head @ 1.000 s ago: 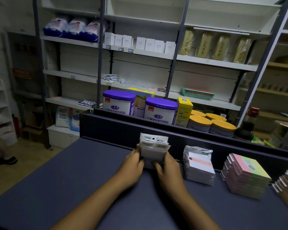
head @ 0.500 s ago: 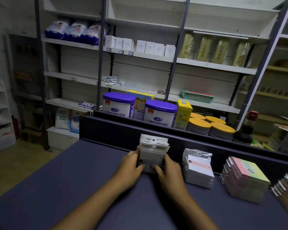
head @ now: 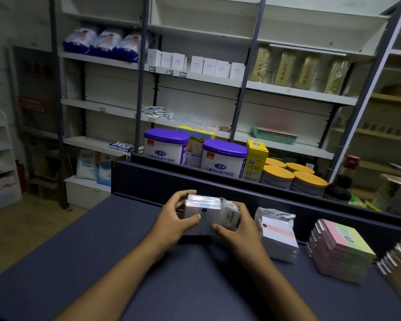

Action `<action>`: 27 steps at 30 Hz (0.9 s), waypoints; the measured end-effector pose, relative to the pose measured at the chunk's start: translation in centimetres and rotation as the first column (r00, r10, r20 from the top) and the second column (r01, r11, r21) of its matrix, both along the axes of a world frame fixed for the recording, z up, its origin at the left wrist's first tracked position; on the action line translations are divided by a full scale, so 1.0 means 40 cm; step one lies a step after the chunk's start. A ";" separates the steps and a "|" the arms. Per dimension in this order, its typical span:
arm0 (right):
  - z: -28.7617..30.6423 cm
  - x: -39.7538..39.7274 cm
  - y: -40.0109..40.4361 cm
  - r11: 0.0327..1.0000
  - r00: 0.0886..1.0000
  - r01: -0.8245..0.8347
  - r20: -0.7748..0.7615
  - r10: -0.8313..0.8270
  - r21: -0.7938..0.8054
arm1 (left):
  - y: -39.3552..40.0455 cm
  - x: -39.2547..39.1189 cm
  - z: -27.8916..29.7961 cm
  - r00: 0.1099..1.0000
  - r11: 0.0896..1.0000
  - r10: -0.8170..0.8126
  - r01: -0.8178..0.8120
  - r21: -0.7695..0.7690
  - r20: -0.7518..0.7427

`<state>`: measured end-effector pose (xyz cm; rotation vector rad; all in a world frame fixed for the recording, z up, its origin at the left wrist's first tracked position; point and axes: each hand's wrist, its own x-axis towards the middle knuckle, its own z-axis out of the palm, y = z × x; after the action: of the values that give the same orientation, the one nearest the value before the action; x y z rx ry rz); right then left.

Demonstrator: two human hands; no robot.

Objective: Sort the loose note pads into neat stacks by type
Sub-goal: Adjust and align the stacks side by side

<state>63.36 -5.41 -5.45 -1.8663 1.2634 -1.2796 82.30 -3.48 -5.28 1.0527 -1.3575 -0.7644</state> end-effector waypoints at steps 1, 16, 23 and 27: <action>-0.001 0.001 -0.002 1.000 1.000 -0.001 0.021 0.000 0.003 | -0.002 0.000 0.000 1.000 1.000 -0.019 0.019 0.003 0.005; -0.026 0.021 0.013 1.000 0.997 -0.016 -0.075 0.015 -0.021 | -0.019 -0.037 -0.042 0.953 0.973 -0.040 -0.031 0.228 0.301; -0.024 0.012 0.009 1.000 0.996 0.016 -0.084 -0.018 -0.023 | -0.028 -0.032 -0.049 0.943 0.980 -0.045 -0.021 0.197 0.329; -0.021 0.011 0.009 0.999 0.996 0.038 -0.081 -0.041 -0.032 | -0.023 -0.029 -0.050 0.937 0.988 -0.018 -0.038 0.152 0.350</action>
<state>63.81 -5.03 -6.27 -1.9415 1.3361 -1.2616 81.13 -4.42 -7.30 1.3684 -1.6110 -0.7056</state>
